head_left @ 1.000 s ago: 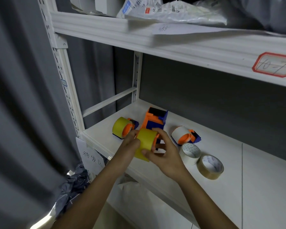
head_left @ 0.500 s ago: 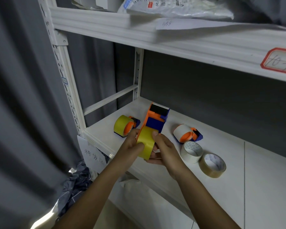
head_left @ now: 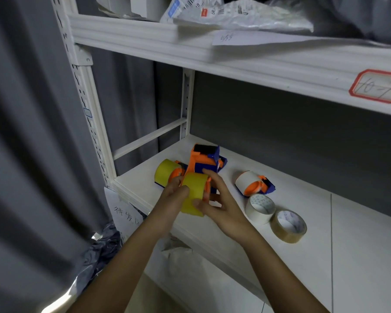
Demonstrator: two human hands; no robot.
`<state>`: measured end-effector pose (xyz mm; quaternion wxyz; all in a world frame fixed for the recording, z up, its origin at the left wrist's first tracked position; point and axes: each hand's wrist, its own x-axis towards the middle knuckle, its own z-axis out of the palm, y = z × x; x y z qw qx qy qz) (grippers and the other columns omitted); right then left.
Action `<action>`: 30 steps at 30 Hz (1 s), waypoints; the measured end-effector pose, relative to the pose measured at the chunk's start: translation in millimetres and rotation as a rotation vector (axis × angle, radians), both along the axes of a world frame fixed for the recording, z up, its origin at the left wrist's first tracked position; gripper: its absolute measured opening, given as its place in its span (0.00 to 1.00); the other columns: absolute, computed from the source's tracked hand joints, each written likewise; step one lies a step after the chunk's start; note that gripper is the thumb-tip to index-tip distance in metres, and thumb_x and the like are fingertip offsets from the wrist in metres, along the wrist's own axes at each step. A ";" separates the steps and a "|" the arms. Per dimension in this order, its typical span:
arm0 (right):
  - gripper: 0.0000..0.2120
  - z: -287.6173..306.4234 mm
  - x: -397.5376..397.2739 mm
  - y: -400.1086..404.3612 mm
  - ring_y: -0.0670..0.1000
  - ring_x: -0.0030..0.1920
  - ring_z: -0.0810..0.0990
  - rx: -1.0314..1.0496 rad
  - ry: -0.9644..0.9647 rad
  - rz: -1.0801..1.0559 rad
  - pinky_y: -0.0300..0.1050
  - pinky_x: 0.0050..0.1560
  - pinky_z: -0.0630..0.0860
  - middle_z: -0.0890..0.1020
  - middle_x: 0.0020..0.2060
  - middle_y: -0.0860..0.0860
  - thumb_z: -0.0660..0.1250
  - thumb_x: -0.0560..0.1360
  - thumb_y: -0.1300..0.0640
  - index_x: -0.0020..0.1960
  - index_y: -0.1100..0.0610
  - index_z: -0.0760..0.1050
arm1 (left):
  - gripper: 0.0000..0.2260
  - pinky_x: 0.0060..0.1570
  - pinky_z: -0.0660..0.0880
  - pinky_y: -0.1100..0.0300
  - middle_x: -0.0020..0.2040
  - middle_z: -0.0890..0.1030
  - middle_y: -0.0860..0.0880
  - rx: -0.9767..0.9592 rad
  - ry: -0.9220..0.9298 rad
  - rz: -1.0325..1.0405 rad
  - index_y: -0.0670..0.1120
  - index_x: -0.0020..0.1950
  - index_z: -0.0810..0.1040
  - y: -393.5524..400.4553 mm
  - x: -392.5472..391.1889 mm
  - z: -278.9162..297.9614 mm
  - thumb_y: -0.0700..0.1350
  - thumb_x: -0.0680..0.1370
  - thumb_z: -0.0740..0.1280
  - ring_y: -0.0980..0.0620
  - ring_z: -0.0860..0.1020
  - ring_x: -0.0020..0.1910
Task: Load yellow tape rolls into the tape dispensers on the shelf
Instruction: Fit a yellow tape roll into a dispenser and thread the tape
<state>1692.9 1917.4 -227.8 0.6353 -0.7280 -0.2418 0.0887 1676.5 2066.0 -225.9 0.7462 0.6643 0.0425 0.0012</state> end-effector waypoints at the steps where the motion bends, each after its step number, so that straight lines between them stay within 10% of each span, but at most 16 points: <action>1: 0.26 -0.3 0.7 0.0 0.45 0.60 0.74 -0.002 -0.015 -0.026 0.36 0.48 0.78 0.71 0.61 0.40 0.69 0.74 0.55 0.66 0.37 0.63 | 0.19 0.55 0.74 0.56 0.55 0.79 0.49 0.009 0.005 -0.006 0.50 0.69 0.67 -0.2 0.0 -0.2 0.37 0.80 0.54 0.51 0.77 0.54; 8: 0.12 1.6 5.2 1.8 0.51 0.45 0.84 0.054 0.323 -0.085 0.43 0.38 0.80 0.82 0.45 0.47 0.68 0.70 0.40 0.52 0.34 0.73 | 0.20 0.50 0.75 0.63 0.52 0.80 0.58 0.080 -0.029 -0.065 0.62 0.55 0.73 -0.1 -3.9 -5.4 0.36 0.79 0.55 0.59 0.79 0.52; 24: 0.30 -0.5 10.5 3.3 0.57 0.43 0.85 0.095 0.471 -0.062 0.47 0.40 0.81 0.81 0.45 0.55 0.65 0.64 0.31 0.60 0.47 0.72 | 0.24 0.41 0.74 0.73 0.43 0.83 0.63 0.125 -0.110 -0.135 0.58 0.57 0.70 0.7 -6.9 -4.7 0.29 0.76 0.54 0.65 0.80 0.44; 30: 0.29 0.2 9.2 0.9 0.58 0.43 0.85 0.100 0.478 -0.052 0.45 0.39 0.81 0.83 0.43 0.55 0.64 0.66 0.31 0.59 0.48 0.73 | 0.17 0.52 0.74 0.63 0.56 0.79 0.57 0.092 -0.074 -0.075 0.62 0.60 0.70 -3.8 -7.3 -1.7 0.55 0.72 0.66 0.59 0.78 0.54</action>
